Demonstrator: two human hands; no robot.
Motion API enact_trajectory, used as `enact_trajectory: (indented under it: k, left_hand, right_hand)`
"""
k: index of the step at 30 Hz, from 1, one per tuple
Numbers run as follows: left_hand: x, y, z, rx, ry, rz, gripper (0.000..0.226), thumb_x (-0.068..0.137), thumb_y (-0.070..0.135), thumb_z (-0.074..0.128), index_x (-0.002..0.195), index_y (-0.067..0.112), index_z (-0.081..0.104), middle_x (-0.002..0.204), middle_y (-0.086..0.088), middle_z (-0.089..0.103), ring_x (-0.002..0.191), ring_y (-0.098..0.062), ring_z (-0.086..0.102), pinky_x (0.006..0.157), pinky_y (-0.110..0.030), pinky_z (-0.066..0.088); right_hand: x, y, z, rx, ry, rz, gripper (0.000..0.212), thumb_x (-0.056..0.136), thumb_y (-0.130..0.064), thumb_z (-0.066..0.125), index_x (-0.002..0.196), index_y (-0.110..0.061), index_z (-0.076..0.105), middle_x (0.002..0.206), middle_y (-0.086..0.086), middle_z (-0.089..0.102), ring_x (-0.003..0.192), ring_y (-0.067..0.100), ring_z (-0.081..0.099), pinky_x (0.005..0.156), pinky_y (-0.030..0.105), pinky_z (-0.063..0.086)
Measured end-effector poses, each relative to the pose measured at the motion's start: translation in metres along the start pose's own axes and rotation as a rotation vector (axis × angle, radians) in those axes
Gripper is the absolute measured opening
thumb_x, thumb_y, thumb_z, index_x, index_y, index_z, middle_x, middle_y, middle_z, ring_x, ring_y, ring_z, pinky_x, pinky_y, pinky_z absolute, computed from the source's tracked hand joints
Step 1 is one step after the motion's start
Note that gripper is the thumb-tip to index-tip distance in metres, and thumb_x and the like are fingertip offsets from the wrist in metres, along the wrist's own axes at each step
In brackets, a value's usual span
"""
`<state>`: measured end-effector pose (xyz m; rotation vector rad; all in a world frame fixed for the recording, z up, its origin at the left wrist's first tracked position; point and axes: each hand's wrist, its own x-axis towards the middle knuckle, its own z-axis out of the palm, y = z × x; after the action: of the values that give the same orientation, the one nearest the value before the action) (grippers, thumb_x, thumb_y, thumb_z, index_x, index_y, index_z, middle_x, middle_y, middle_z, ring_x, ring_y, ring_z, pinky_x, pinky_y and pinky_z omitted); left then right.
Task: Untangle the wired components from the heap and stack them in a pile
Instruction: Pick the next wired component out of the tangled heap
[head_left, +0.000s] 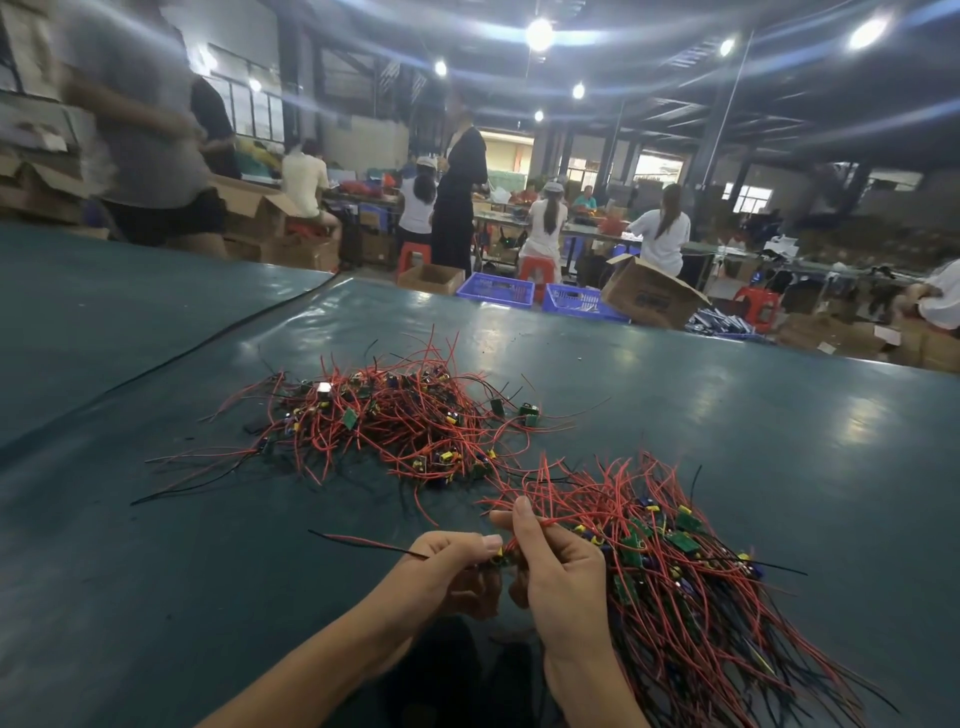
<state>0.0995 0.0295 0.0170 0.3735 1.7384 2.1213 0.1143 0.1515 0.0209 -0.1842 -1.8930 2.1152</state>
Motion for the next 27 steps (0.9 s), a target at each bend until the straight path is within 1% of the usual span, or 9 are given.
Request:
enact_trajectory:
  k: [4, 9, 13, 15, 17, 21, 24, 26, 27]
  left_hand:
    - [-0.002, -0.003, 0.006, -0.033, -0.027, -0.035, 0.03, 0.076, 0.042, 0.06, 0.073, 0.017, 0.077, 0.07, -0.003, 0.068, 0.066, -0.016, 0.063, 0.063, -0.026, 0.051]
    - [-0.002, -0.005, 0.009, -0.025, -0.027, -0.044, 0.034, 0.075, 0.044, 0.06, 0.081, 0.015, 0.077, 0.087, -0.011, 0.071, 0.081, -0.026, 0.062, 0.077, -0.036, 0.051]
    - [-0.004, 0.002, 0.006, -0.032, -0.028, -0.008, 0.031, 0.082, 0.042, 0.058, 0.07, 0.02, 0.076, 0.069, 0.0, 0.07, 0.064, -0.01, 0.066, 0.061, -0.02, 0.051]
    - [-0.003, 0.003, 0.005, -0.046, 0.008, 0.018, 0.031, 0.081, 0.043, 0.058, 0.07, 0.02, 0.076, 0.067, 0.001, 0.07, 0.06, -0.009, 0.066, 0.058, -0.018, 0.05]
    - [-0.001, 0.003, 0.004, -0.077, 0.045, 0.035, 0.033, 0.078, 0.047, 0.058, 0.078, 0.021, 0.079, 0.068, -0.001, 0.071, 0.06, -0.01, 0.068, 0.057, -0.018, 0.051]
    - [0.002, 0.0, 0.002, -0.076, 0.097, 0.032, 0.046, 0.073, 0.057, 0.059, 0.096, 0.022, 0.078, 0.073, -0.004, 0.073, 0.064, -0.012, 0.07, 0.058, -0.019, 0.052]
    - [0.006, -0.002, -0.001, -0.025, 0.193, -0.013, 0.055, 0.071, 0.062, 0.057, 0.086, 0.012, 0.077, 0.074, -0.007, 0.074, 0.063, -0.013, 0.069, 0.058, -0.018, 0.05]
    - [0.007, -0.003, -0.002, -0.034, 0.24, -0.028, 0.05, 0.075, 0.057, 0.057, 0.073, 0.011, 0.076, 0.073, -0.011, 0.073, 0.061, -0.015, 0.068, 0.056, -0.018, 0.049]
    - [0.007, -0.003, -0.001, -0.039, 0.25, -0.025, 0.046, 0.077, 0.054, 0.056, 0.068, 0.013, 0.076, 0.072, -0.011, 0.072, 0.061, -0.016, 0.068, 0.055, -0.019, 0.049]
  right_hand:
    - [0.003, 0.002, 0.0, 0.012, 0.008, 0.005, 0.027, 0.077, -0.043, 0.063, 0.067, -0.025, 0.079, 0.074, 0.001, 0.075, 0.08, 0.013, 0.071, 0.085, 0.04, 0.056]
    - [0.004, 0.005, -0.001, 0.034, 0.005, 0.022, 0.027, 0.074, -0.044, 0.063, 0.066, -0.024, 0.08, 0.073, 0.002, 0.075, 0.072, 0.007, 0.069, 0.077, 0.032, 0.055]
    - [0.006, 0.006, -0.002, 0.032, -0.012, 0.019, 0.026, 0.085, -0.033, 0.065, 0.067, -0.023, 0.08, 0.077, 0.001, 0.076, 0.081, 0.013, 0.072, 0.084, 0.036, 0.056]
    - [0.007, 0.007, -0.003, 0.043, -0.03, 0.015, 0.022, 0.082, -0.03, 0.067, 0.067, -0.02, 0.08, 0.078, 0.004, 0.076, 0.081, 0.015, 0.073, 0.082, 0.034, 0.058]
    - [0.006, 0.006, -0.001, 0.048, -0.079, 0.024, 0.019, 0.077, -0.029, 0.068, 0.067, -0.02, 0.08, 0.078, 0.008, 0.076, 0.082, 0.022, 0.074, 0.077, 0.032, 0.06]
    - [0.003, 0.005, 0.001, 0.008, -0.091, 0.001, 0.024, 0.086, -0.028, 0.064, 0.07, -0.021, 0.08, 0.076, 0.008, 0.076, 0.081, 0.025, 0.074, 0.071, 0.029, 0.06]
    - [0.002, 0.004, -0.002, -0.009, -0.062, -0.023, 0.027, 0.083, -0.043, 0.062, 0.077, -0.025, 0.081, 0.068, -0.004, 0.073, 0.07, 0.011, 0.07, 0.064, 0.024, 0.056]
    - [0.002, 0.004, -0.004, -0.026, -0.032, -0.035, 0.03, 0.076, -0.052, 0.06, 0.078, -0.03, 0.08, 0.058, -0.013, 0.065, 0.058, 0.0, 0.057, 0.057, 0.016, 0.043]
    - [0.003, 0.005, -0.004, -0.043, -0.02, -0.035, 0.029, 0.076, -0.052, 0.061, 0.078, -0.031, 0.08, 0.057, -0.013, 0.064, 0.06, 0.001, 0.055, 0.059, 0.018, 0.042]
